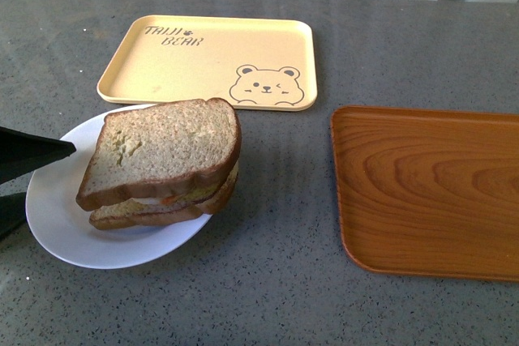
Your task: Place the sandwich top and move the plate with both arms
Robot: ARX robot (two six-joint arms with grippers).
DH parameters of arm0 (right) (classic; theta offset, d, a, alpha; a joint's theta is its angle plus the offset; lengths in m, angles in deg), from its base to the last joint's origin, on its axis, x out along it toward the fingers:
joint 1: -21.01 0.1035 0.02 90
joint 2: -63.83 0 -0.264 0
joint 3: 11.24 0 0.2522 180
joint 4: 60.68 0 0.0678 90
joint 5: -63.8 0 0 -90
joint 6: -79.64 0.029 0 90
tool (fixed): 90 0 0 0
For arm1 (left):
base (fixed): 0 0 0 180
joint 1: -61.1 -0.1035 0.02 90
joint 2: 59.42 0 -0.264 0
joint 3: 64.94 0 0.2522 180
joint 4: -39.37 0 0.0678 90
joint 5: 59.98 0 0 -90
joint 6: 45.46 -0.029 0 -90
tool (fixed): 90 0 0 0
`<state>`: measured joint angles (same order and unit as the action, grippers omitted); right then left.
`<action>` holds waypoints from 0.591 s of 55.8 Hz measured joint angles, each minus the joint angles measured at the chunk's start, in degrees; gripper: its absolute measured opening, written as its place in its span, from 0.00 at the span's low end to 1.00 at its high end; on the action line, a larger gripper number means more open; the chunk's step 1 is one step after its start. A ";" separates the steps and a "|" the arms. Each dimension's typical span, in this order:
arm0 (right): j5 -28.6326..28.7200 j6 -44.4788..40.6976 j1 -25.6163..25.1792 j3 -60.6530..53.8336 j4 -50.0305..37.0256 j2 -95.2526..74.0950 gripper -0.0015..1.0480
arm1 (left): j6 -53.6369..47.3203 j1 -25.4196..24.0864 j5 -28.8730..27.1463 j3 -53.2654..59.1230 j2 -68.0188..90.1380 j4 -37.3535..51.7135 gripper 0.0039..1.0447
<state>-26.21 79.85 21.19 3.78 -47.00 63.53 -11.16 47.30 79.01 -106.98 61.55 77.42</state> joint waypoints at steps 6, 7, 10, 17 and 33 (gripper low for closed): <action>0.00 0.00 0.00 0.00 0.00 0.00 0.91 | -0.50 0.13 0.42 -0.68 0.22 -0.70 0.92; 0.00 0.00 0.00 0.00 0.00 0.00 0.91 | -0.57 0.17 0.42 -0.83 0.24 -0.83 0.92; 0.00 0.00 0.00 0.00 0.00 0.00 0.91 | -0.66 0.28 0.48 -1.09 0.35 -0.90 0.92; 0.00 0.00 0.00 0.00 0.00 0.00 0.91 | -0.70 0.33 0.79 -1.77 0.83 -1.22 0.92; 0.00 0.00 0.00 0.00 0.00 0.00 0.91 | -0.94 1.14 0.92 -2.91 1.42 -1.84 0.92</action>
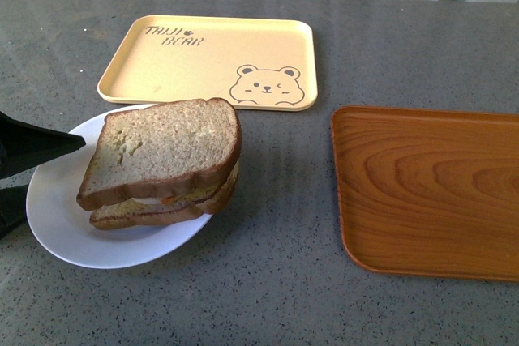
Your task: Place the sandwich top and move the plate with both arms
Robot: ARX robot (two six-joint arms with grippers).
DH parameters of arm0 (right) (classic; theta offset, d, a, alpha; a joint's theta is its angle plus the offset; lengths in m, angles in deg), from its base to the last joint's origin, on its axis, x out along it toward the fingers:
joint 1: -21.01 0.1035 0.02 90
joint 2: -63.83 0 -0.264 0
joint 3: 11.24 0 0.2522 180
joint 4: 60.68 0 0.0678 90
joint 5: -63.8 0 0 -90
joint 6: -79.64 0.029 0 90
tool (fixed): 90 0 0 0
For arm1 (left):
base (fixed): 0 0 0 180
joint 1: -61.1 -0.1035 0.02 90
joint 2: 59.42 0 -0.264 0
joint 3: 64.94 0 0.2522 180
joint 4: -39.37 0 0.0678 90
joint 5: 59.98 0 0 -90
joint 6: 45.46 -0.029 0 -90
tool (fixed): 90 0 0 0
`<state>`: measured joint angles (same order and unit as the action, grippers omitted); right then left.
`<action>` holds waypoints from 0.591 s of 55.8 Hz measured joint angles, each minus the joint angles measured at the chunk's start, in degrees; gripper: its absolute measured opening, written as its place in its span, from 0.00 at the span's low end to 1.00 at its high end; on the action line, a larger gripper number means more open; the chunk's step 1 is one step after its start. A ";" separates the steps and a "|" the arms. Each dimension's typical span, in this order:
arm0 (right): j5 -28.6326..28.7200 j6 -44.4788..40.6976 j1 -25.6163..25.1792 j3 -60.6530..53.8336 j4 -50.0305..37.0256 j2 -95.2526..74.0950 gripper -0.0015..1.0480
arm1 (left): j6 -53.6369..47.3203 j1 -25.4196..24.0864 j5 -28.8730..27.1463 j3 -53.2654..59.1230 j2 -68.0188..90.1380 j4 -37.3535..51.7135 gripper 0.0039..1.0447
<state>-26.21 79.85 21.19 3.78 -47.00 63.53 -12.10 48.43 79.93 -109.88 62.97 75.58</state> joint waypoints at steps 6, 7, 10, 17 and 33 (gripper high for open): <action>0.00 0.00 0.00 0.00 0.00 0.00 0.91 | -0.98 0.33 0.24 -0.68 0.39 -1.07 0.90; 0.00 0.00 0.00 0.00 0.00 0.00 0.91 | -1.03 0.33 0.28 -0.74 0.46 -1.18 0.89; 0.00 0.00 0.00 0.00 0.00 0.00 0.91 | -1.25 0.35 0.35 -0.92 0.68 -1.29 0.87; 0.00 0.00 0.00 0.00 0.00 0.00 0.91 | -1.70 0.50 0.11 -1.16 1.29 -1.27 0.77; 0.00 0.00 0.00 0.00 0.00 0.00 0.91 | -3.32 1.05 -0.68 -1.46 1.53 -2.19 0.55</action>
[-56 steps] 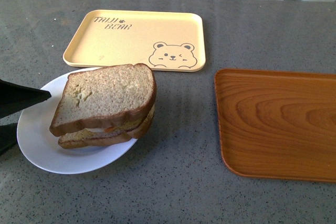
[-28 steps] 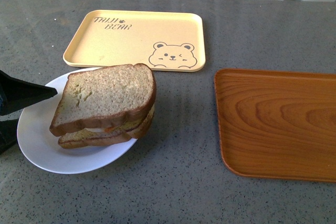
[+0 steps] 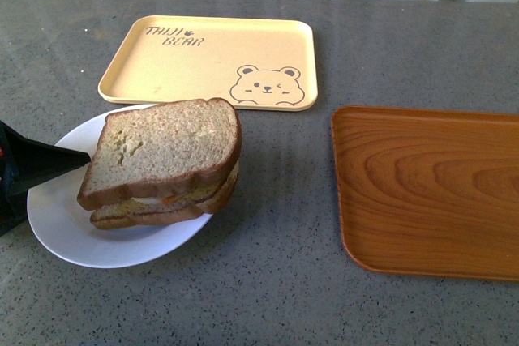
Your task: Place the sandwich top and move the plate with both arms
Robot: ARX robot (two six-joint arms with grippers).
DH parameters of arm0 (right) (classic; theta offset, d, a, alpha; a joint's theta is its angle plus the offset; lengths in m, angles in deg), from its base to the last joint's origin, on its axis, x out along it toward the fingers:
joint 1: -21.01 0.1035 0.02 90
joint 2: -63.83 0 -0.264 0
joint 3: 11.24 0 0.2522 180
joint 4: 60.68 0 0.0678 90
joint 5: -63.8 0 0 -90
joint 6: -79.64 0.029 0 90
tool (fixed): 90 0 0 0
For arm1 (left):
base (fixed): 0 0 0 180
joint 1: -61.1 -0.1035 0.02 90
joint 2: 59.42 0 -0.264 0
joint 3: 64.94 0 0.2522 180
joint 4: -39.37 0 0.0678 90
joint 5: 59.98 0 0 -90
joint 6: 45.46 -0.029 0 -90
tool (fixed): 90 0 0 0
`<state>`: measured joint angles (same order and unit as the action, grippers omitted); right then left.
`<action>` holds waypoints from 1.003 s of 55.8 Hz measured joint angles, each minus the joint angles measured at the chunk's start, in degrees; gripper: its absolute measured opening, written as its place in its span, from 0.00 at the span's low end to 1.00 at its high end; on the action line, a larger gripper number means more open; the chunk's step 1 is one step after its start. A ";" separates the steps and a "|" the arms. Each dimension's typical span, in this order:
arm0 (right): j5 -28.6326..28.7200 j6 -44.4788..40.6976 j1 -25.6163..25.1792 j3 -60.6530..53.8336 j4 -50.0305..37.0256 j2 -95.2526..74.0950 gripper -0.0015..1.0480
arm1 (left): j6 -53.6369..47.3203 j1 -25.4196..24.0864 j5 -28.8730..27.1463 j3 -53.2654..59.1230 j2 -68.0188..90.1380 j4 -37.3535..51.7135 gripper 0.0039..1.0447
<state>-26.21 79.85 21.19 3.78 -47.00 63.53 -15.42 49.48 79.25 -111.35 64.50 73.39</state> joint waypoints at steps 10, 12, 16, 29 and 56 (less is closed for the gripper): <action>-0.02 0.00 0.00 0.02 0.00 0.00 0.91 | 0.00 0.00 -0.09 0.00 0.22 0.20 0.31; -0.02 0.02 0.00 0.00 0.00 0.00 0.91 | 0.04 0.00 -0.11 0.00 0.26 0.33 0.25; -0.02 0.00 0.00 0.00 0.00 0.00 0.91 | 0.24 0.00 -0.11 0.00 0.33 0.57 0.11; -0.02 0.00 0.00 0.00 0.00 0.00 0.91 | 0.24 0.15 -0.57 0.02 0.48 1.01 0.02; 0.00 0.00 0.00 0.00 0.00 0.00 0.91 | 4.09 -1.53 0.07 0.13 -3.54 -2.19 0.02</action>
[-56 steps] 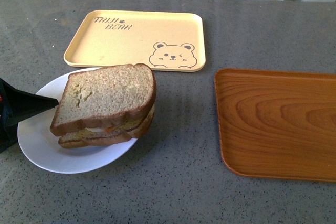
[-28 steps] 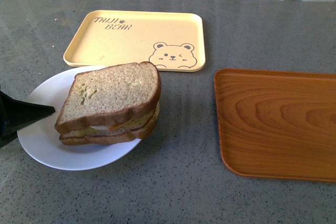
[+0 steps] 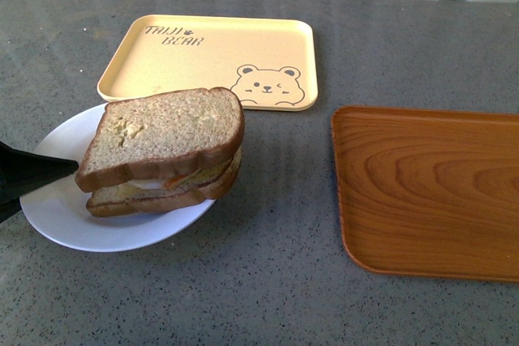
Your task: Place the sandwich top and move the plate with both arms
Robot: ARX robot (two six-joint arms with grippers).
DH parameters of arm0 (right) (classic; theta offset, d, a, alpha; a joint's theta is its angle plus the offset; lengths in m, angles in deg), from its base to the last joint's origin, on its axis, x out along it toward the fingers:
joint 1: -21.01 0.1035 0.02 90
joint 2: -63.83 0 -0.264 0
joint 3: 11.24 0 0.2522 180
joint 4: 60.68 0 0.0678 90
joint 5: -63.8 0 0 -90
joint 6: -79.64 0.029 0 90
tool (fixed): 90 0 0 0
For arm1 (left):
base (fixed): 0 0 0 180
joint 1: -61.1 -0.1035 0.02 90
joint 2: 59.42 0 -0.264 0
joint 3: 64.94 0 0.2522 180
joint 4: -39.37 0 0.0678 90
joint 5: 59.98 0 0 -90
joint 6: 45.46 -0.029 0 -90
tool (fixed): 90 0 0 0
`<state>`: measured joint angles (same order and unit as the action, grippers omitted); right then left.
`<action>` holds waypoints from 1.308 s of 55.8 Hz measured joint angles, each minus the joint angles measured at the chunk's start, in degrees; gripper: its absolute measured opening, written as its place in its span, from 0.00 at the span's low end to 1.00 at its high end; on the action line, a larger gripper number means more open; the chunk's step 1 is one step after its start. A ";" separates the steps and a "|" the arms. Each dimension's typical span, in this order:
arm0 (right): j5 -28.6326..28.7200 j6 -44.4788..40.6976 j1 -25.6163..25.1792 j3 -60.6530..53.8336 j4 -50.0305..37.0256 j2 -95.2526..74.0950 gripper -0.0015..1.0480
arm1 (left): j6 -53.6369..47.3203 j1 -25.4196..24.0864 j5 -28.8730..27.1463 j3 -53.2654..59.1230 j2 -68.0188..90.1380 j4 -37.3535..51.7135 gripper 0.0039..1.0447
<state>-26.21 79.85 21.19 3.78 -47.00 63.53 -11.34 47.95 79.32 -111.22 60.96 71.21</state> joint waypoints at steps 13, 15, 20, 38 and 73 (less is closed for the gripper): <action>0.00 0.00 0.00 0.00 0.00 0.00 0.91 | -1.09 -1.07 -0.57 -4.22 -6.73 -8.85 0.02; 0.00 0.00 0.00 0.00 0.00 0.00 0.91 | -1.25 -1.05 -0.79 -4.92 -6.91 -9.53 0.02; 0.00 0.00 0.00 0.00 0.00 0.00 0.91 | -1.60 -0.76 -1.36 -6.62 -7.06 -11.19 0.02; 0.00 0.00 0.00 0.00 0.00 0.00 0.91 | -3.17 2.62 -2.49 -18.12 -4.87 -19.04 0.02; -0.02 0.00 0.00 0.00 0.00 0.00 0.91 | -6.75 5.92 -3.87 -45.05 10.08 -32.94 0.02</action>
<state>-26.23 79.85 21.19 3.78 -47.00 63.53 -18.09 53.87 75.45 -156.26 71.04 38.27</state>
